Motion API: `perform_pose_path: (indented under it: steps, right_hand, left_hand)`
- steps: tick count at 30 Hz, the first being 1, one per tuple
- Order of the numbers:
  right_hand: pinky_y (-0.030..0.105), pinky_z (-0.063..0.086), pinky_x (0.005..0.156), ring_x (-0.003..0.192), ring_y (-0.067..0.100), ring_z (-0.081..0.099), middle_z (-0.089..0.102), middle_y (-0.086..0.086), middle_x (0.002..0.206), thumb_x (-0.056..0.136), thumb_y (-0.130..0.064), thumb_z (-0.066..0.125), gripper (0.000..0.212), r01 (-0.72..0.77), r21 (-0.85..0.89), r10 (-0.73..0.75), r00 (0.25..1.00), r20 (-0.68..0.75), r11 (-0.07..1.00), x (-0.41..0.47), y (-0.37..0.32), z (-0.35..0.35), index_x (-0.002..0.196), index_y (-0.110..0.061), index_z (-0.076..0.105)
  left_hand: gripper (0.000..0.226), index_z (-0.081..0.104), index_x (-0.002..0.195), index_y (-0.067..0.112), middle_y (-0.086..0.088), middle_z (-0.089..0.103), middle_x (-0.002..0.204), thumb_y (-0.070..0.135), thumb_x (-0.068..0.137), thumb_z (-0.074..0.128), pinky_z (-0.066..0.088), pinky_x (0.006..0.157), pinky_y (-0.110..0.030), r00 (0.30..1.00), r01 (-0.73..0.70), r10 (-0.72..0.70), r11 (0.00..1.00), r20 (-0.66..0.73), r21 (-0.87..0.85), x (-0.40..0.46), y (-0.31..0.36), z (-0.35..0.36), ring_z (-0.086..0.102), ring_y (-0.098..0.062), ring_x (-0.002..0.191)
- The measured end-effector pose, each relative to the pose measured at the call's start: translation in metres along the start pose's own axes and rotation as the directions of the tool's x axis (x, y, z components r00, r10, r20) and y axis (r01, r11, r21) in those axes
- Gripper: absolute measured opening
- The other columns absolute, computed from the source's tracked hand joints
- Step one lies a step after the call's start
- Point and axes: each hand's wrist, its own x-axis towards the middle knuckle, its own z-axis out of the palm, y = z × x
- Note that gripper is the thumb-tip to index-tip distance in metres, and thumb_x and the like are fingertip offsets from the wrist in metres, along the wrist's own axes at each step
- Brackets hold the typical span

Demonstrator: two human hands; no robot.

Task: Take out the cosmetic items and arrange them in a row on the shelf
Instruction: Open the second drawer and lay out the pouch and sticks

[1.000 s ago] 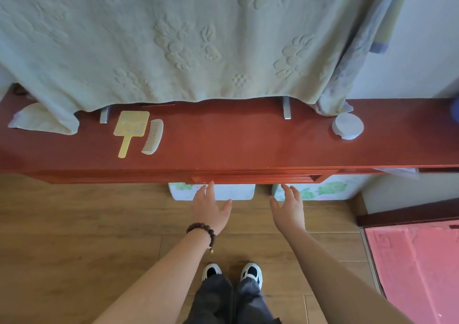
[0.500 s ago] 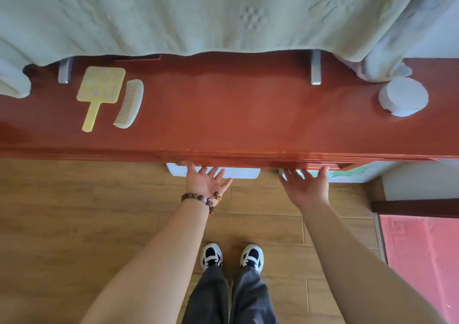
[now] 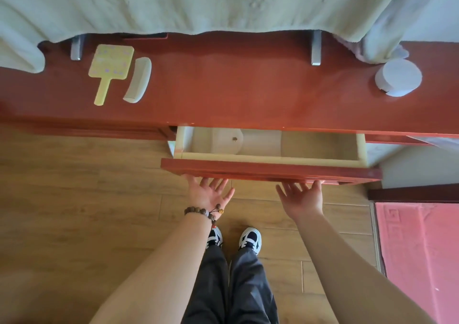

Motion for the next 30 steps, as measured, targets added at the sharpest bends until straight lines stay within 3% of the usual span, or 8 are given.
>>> perform_pose_path:
  steps: [11,15,19,22,24,26,28,30]
  right_hand:
    - [0.046,0.032,0.109,0.123,0.026,0.051,0.05,0.012,0.136,0.096,-0.04,0.037,0.029,-0.013,-0.04,0.011,0.999,-0.046,0.999,-0.045,0.036,-0.077,0.105,-0.017,0.053]
    - [0.045,0.031,0.109,0.123,0.028,0.05,0.051,0.013,0.135,0.096,-0.041,0.038,0.032,-0.022,-0.026,0.021,0.999,-0.048,0.999,-0.057,0.044,-0.099,0.111,-0.016,0.051]
    - [0.047,0.031,0.11,0.124,0.029,0.049,0.051,0.014,0.131,0.095,-0.052,0.038,0.054,-0.003,-0.013,0.003,0.999,-0.047,1.0,-0.066,0.047,-0.11,0.133,-0.014,0.042]
    - [0.046,0.029,0.111,0.128,0.03,0.045,0.047,0.016,0.138,0.097,-0.048,0.036,0.053,-0.025,-0.034,0.024,0.999,-0.041,0.999,-0.069,0.042,-0.109,0.137,-0.013,0.039]
    - [0.045,0.029,0.11,0.131,0.032,0.042,0.043,0.018,0.141,0.099,-0.044,0.035,0.054,-0.039,-0.103,0.033,0.998,-0.058,0.994,-0.074,0.042,-0.108,0.142,-0.012,0.033]
    - [0.046,0.036,0.101,0.123,0.034,0.048,0.046,0.019,0.138,0.099,-0.045,0.035,0.055,-0.051,-0.238,0.031,0.996,-0.086,0.97,-0.086,0.044,-0.108,0.142,-0.011,0.032]
    - [0.046,0.042,0.092,0.111,0.033,0.055,0.053,0.018,0.126,0.099,-0.047,0.035,0.054,-0.067,-0.401,0.037,0.996,-0.084,0.914,-0.107,0.045,-0.11,0.139,-0.011,0.037]
    - [0.044,0.047,0.084,0.102,0.032,0.06,0.058,0.019,0.116,0.099,-0.041,0.039,0.048,-0.095,-0.551,0.105,0.994,-0.014,0.829,-0.136,0.043,-0.107,0.132,-0.006,0.044]
  left_hand:
    - [0.079,0.019,0.149,0.027,-0.007,0.024,0.156,0.074,0.085,0.02,0.025,0.111,-0.055,0.997,0.011,-0.013,0.999,-0.08,-0.034,-0.052,-0.041,-0.066,0.03,-0.027,0.14]
    - [0.077,0.022,0.148,0.026,-0.007,0.025,0.155,0.073,0.086,0.02,0.029,0.109,-0.054,0.993,0.011,-0.016,0.999,-0.114,-0.042,-0.062,-0.052,-0.086,0.031,-0.027,0.139]
    - [0.077,0.028,0.145,0.022,-0.007,0.031,0.152,0.072,0.087,0.021,0.028,0.109,-0.055,0.994,0.024,-0.031,0.998,-0.109,-0.061,-0.074,-0.059,-0.099,0.036,-0.028,0.137]
    - [0.078,0.03,0.144,0.02,-0.007,0.035,0.15,0.072,0.087,0.021,0.029,0.108,-0.056,0.995,0.031,-0.035,0.999,-0.097,-0.036,-0.08,-0.056,-0.1,0.038,-0.03,0.135]
    - [0.074,0.035,0.14,0.019,-0.008,0.043,0.143,0.07,0.089,0.02,0.034,0.104,-0.054,0.993,0.06,-0.049,0.994,-0.112,0.094,-0.087,-0.056,-0.099,0.044,-0.032,0.13]
    - [0.068,0.039,0.138,0.014,-0.01,0.05,0.135,0.062,0.093,0.025,0.04,0.099,-0.051,0.991,0.115,-0.085,0.933,-0.102,0.34,-0.101,-0.057,-0.094,0.049,-0.033,0.123]
    - [0.055,0.046,0.133,0.011,-0.011,0.058,0.126,0.05,0.096,0.034,0.043,0.098,-0.049,0.99,0.134,-0.132,0.794,-0.047,0.592,-0.125,-0.056,-0.088,0.055,-0.031,0.115]
    - [0.041,0.054,0.123,0.012,-0.01,0.064,0.117,0.04,0.097,0.039,0.048,0.095,-0.044,0.985,0.058,-0.163,0.623,0.057,0.78,-0.151,-0.052,-0.082,0.061,-0.027,0.108]
